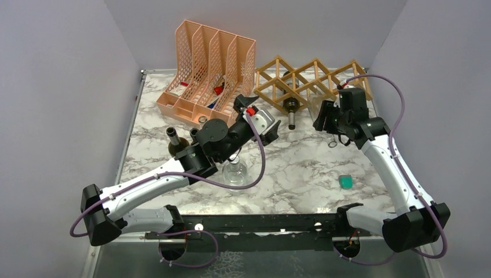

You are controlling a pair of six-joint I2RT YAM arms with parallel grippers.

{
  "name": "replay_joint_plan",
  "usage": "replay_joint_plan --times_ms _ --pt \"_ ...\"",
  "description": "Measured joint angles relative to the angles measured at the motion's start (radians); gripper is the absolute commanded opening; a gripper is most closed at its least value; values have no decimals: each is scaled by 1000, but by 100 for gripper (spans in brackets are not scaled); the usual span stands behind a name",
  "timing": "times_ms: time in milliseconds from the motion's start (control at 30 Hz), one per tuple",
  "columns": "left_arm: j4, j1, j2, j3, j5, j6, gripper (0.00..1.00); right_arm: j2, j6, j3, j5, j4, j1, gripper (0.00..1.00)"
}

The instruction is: Put the wine bottle on the wine rack

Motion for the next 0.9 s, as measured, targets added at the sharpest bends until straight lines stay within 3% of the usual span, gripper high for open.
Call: replay_joint_plan --times_ms 367,600,900 --pt "-143 0 -56 69 21 -320 99 64 121 -6 -97 74 -89 1" --pt "-301 0 -64 162 8 -317 99 139 173 4 -102 142 -92 1" --pt "-365 0 -99 174 4 -314 99 194 228 3 -109 293 -95 1"
